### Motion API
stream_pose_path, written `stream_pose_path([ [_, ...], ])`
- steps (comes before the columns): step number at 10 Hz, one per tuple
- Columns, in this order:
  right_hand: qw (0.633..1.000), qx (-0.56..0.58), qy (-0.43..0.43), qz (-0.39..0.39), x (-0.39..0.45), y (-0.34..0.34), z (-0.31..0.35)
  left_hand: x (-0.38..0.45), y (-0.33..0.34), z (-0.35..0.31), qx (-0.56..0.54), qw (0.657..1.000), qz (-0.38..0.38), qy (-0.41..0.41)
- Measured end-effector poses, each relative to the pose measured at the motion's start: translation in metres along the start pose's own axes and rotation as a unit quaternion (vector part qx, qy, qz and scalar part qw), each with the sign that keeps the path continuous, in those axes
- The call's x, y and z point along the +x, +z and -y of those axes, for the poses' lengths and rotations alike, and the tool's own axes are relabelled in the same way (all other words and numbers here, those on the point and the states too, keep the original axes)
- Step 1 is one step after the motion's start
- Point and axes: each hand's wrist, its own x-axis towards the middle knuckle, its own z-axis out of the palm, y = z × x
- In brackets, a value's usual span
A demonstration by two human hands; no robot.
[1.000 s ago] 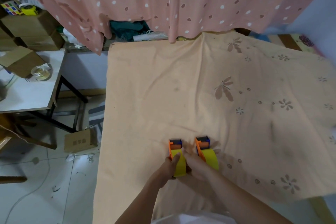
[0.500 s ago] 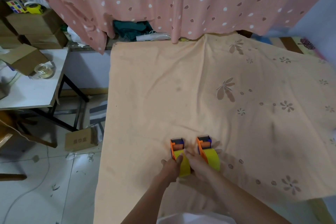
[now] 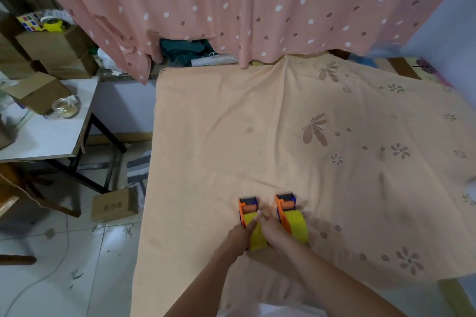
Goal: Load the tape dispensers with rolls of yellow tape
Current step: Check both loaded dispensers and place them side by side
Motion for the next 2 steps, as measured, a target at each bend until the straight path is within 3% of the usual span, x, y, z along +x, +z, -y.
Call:
stream_pose_path([
  [2, 0.998, -0.050, -0.004, -0.035, -0.0103, -0.0080, 0.0044, -0.0151, -0.0051, -0.0026, -0.007, 0.998, -0.021, 0.054],
])
